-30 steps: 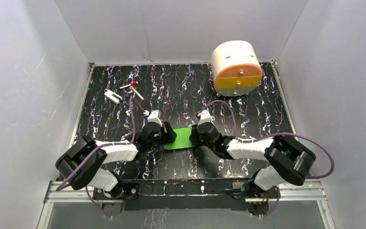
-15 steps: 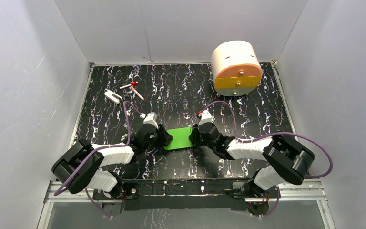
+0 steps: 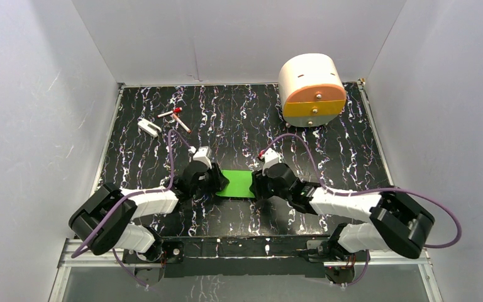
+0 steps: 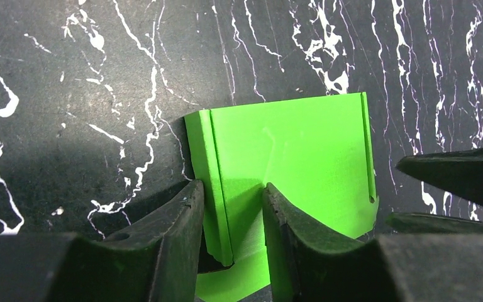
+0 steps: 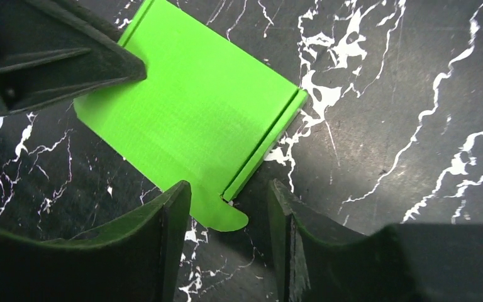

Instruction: Fold the paper box

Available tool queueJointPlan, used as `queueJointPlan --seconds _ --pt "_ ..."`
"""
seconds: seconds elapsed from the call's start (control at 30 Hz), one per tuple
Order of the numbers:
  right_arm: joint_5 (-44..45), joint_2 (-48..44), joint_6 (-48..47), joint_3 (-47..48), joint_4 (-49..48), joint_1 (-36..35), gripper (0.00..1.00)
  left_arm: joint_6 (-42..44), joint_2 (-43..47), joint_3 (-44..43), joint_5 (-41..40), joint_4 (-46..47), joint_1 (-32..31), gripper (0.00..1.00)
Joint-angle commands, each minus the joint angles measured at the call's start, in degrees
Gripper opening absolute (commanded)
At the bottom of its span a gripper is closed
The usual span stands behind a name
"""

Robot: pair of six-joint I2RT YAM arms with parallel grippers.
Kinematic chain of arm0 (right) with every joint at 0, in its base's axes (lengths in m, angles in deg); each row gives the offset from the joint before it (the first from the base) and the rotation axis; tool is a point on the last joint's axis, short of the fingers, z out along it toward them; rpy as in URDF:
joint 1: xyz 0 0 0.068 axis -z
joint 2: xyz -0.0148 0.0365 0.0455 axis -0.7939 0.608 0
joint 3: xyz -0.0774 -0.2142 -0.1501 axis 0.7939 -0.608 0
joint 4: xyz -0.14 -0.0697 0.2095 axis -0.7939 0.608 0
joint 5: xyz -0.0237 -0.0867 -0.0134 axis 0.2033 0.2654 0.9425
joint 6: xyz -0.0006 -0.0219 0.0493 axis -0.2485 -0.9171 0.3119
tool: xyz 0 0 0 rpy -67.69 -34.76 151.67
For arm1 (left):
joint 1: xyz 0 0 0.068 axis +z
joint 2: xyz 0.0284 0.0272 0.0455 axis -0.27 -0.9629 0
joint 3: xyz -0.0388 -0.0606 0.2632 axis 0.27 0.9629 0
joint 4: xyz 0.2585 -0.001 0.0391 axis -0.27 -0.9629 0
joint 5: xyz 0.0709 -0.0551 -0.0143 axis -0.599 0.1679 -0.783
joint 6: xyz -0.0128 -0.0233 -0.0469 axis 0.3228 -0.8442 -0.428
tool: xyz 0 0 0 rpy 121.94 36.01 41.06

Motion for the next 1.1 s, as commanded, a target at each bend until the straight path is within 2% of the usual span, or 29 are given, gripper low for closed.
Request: queueJointPlan --seconds 0.0,0.17,0.3,0.47,0.67,0.97,1.07 --pt "-1.4 -5.4 -9.0 1.0 3.7 -0.3 0.61 5.3 -2.2 -1.0 1.9 -5.8 -0.3 0.32" --pt "-5.5 -5.9 -20.2 4.1 6.4 -0.3 0.74 7.1 -4.5 -1.9 5.4 -5.6 -0.3 0.33" --pt "-9.2 -3.6 -29.2 5.9 4.7 -0.6 0.76 8.2 -6.2 -2.9 7.4 -5.9 -0.3 0.33" --pt "-13.6 -0.2 -39.0 6.2 0.3 -1.0 0.74 8.7 -7.9 -3.4 9.9 -5.7 -0.3 0.33" --pt "-13.8 5.6 -44.1 6.4 -4.8 -1.3 0.71 8.3 -8.6 -3.5 11.4 -5.1 -0.3 0.33" --pt "-6.7 13.4 -45.4 6.5 -6.3 -2.5 0.61 8.1 -9.5 -3.5 13.2 -5.1 -0.3 0.32" --pt "-3.8 14.9 -46.5 6.5 -6.5 -4.2 0.54 8.3 -9.1 -3.3 13.8 -5.0 -0.3 0.32"
